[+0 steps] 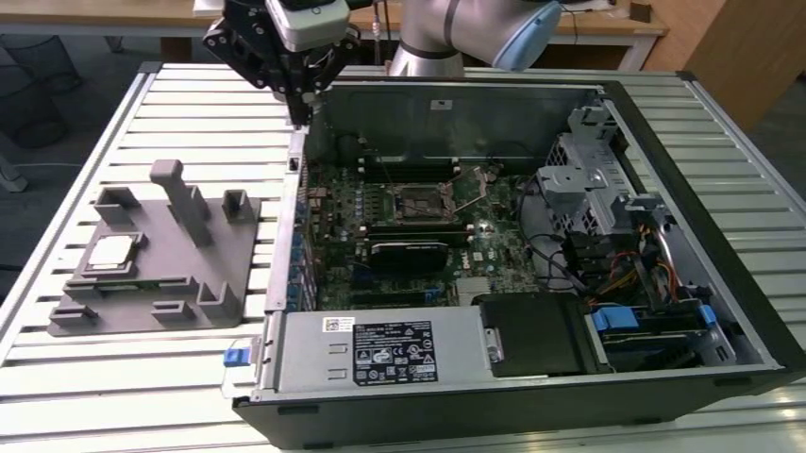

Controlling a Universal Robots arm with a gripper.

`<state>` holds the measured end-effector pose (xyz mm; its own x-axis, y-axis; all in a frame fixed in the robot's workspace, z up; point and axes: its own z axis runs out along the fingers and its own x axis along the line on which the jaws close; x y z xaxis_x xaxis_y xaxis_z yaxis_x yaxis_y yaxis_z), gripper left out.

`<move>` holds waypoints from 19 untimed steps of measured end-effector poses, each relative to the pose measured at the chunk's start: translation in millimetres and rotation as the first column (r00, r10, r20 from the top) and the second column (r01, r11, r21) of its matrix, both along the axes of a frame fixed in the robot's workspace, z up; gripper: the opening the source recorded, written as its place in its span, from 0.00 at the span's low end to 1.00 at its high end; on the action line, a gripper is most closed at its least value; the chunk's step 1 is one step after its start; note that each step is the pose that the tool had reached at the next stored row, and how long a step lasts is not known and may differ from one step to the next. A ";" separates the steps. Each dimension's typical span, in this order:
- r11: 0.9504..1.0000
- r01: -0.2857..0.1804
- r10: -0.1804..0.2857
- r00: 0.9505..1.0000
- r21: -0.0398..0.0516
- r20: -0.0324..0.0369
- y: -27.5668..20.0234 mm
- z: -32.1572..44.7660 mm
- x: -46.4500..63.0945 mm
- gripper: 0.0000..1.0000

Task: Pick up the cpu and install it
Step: 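Reach for the cpu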

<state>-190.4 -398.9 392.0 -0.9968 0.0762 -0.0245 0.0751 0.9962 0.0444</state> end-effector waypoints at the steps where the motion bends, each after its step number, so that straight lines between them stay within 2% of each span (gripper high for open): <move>1: 1.000 0.000 0.000 1.000 0.000 0.000 0.0 0.0 -0.6 0.11; 19: 1.000 0.000 0.000 1.000 0.000 0.000 0.0 -0.4 -11.7 0.11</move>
<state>-202.1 -398.9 391.6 -0.9968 0.0762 -0.0245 0.0751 0.9962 0.0444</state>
